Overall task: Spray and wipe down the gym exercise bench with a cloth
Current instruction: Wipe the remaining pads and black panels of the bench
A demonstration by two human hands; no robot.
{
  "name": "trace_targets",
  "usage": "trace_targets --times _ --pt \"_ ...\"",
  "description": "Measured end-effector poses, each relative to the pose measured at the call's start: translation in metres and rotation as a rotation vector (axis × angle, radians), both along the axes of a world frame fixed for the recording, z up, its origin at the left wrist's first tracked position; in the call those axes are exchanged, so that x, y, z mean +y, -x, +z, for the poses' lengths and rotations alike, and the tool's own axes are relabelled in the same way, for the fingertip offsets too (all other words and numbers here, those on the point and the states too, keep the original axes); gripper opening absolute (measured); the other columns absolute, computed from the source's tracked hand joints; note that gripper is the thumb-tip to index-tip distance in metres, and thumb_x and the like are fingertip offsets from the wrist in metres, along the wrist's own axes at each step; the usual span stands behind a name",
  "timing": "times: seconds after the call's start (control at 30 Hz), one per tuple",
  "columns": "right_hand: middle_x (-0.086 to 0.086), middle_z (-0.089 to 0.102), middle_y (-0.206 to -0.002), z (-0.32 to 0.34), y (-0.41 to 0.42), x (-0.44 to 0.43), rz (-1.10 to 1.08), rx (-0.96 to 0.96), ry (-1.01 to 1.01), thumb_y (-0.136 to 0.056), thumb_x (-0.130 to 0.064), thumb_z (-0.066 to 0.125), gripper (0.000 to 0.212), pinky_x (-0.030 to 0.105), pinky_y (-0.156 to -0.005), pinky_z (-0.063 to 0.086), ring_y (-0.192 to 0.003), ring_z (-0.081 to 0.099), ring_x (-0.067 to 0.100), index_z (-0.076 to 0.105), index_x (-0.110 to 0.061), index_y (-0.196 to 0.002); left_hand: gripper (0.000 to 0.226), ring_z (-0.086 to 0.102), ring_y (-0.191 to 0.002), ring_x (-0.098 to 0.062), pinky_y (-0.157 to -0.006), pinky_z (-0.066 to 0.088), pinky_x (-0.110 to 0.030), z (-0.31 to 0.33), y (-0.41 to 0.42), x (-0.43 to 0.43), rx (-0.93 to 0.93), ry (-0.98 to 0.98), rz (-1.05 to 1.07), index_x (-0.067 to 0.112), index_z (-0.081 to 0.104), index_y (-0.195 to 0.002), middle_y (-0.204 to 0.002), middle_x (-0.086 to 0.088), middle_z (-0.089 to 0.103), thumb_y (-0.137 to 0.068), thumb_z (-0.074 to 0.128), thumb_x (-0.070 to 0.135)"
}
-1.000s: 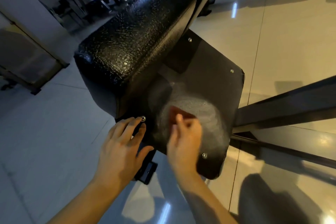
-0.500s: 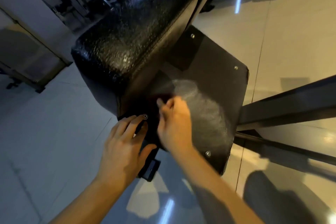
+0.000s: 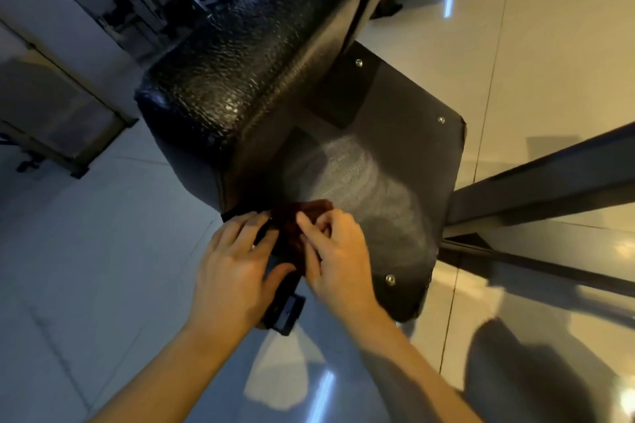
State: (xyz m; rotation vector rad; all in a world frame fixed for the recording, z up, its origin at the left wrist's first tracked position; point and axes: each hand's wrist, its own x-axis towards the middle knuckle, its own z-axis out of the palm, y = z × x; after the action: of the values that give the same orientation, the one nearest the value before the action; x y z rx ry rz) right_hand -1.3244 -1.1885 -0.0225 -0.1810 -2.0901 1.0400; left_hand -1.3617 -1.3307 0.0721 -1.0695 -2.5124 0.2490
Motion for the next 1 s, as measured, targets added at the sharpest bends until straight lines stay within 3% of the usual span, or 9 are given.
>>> trace_targets --times 0.1,0.2,0.3,0.4,0.53,0.6,0.83,0.93,1.0 --pt "-0.004 0.053 -0.099 -0.037 -0.003 0.055 -0.277 -0.146 0.247 -0.103 -0.026 0.055 0.027 0.035 -0.084 0.048 -0.090 0.049 0.005 0.071 -0.019 -0.124 0.060 0.058 -0.124 -0.035 -0.102 0.047 -0.050 -0.003 0.000 0.000 0.009 -0.014 -0.033 0.003 0.074 -0.120 -0.132 -0.013 0.065 -0.072 0.089 0.035" --pt "-0.002 0.048 -0.104 -0.067 -0.026 0.086 -0.598 -0.368 0.552 -0.103 -0.026 0.055 0.026 0.022 -0.084 0.036 -0.097 0.051 0.013 0.068 -0.015 -0.124 0.061 0.057 -0.123 -0.036 -0.100 0.049 -0.053 -0.005 0.000 0.000 0.008 -0.045 -0.041 0.001 0.073 -0.120 -0.132 -0.014 0.065 -0.070 0.091 0.032" --pt "-0.009 0.050 -0.100 -0.054 -0.038 0.065 -0.657 -0.422 0.680 -0.105 -0.030 0.053 0.019 0.019 -0.076 0.040 -0.095 0.054 0.004 0.062 -0.019 -0.117 0.062 0.057 -0.123 -0.037 -0.099 0.049 -0.054 -0.006 0.001 0.001 0.004 -0.064 -0.049 0.001 0.073 -0.120 -0.131 -0.015 0.065 -0.069 0.092 0.031" --pt "-0.014 0.051 -0.098 -0.003 -0.024 0.007 -0.424 -0.244 0.516 -0.108 -0.029 0.047 0.016 0.022 -0.085 0.050 -0.089 0.053 -0.007 0.062 -0.025 -0.112 0.062 0.055 -0.125 -0.036 -0.101 0.048 -0.052 -0.006 0.002 0.000 0.007 -0.043 -0.048 0.001 0.072 -0.121 -0.133 -0.015 0.064 -0.071 0.091 0.033" --pt "0.007 0.052 -0.106 0.004 -0.012 -0.015 -0.080 -0.041 0.224 -0.103 -0.024 0.049 0.037 0.028 -0.084 0.046 -0.096 0.052 0.020 0.066 -0.007 -0.130 0.058 0.051 -0.130 -0.035 -0.108 0.042 -0.051 -0.005 -0.001 -0.002 0.008 -0.022 -0.025 0.002 0.070 -0.126 -0.137 -0.016 0.062 -0.080 0.085 0.035" --pt "0.007 0.053 -0.105 -0.019 -0.016 0.009 -0.091 -0.041 0.130 -0.102 -0.023 0.054 0.034 0.029 -0.085 0.045 -0.095 0.051 0.018 0.067 -0.008 -0.129 0.052 0.052 -0.130 -0.036 -0.108 0.041 -0.051 -0.007 -0.001 -0.004 0.012 -0.024 -0.046 0.002 0.069 -0.126 -0.137 -0.016 0.062 -0.087 0.081 0.035" --pt "0.011 0.054 -0.114 -0.073 -0.040 0.070 -0.651 -0.502 0.502 -0.103 -0.024 0.056 0.036 0.034 -0.093 0.044 -0.108 0.054 0.028 0.063 -0.011 -0.136 0.061 0.053 -0.126 -0.036 -0.103 0.046 -0.052 -0.010 -0.001 0.000 0.003 -0.089 -0.053 0.000 0.072 -0.121 -0.134 -0.016 0.064 -0.071 0.091 0.029" --pt "0.000 0.051 -0.112 -0.017 -0.010 0.030 -0.489 -0.353 0.421 -0.101 -0.027 0.058 0.033 0.016 -0.096 0.038 -0.111 0.052 0.019 0.063 -0.016 -0.131 0.061 0.052 -0.128 -0.036 -0.107 0.043 -0.051 -0.008 -0.001 0.001 -0.004 -0.070 -0.043 0.000 0.071 -0.122 -0.134 -0.017 0.063 -0.072 0.090 0.031" --pt "0.003 0.054 -0.111 0.015 0.016 0.010 -0.282 -0.213 0.260 -0.101 -0.031 0.058 0.035 0.026 -0.093 0.044 -0.106 0.052 0.020 0.065 -0.014 -0.131 0.060 0.051 -0.129 -0.036 -0.108 0.043 -0.052 -0.007 -0.002 0.001 -0.004 -0.040 -0.029 0.000 0.071 -0.122 -0.134 -0.017 0.063 -0.073 0.089 0.032"
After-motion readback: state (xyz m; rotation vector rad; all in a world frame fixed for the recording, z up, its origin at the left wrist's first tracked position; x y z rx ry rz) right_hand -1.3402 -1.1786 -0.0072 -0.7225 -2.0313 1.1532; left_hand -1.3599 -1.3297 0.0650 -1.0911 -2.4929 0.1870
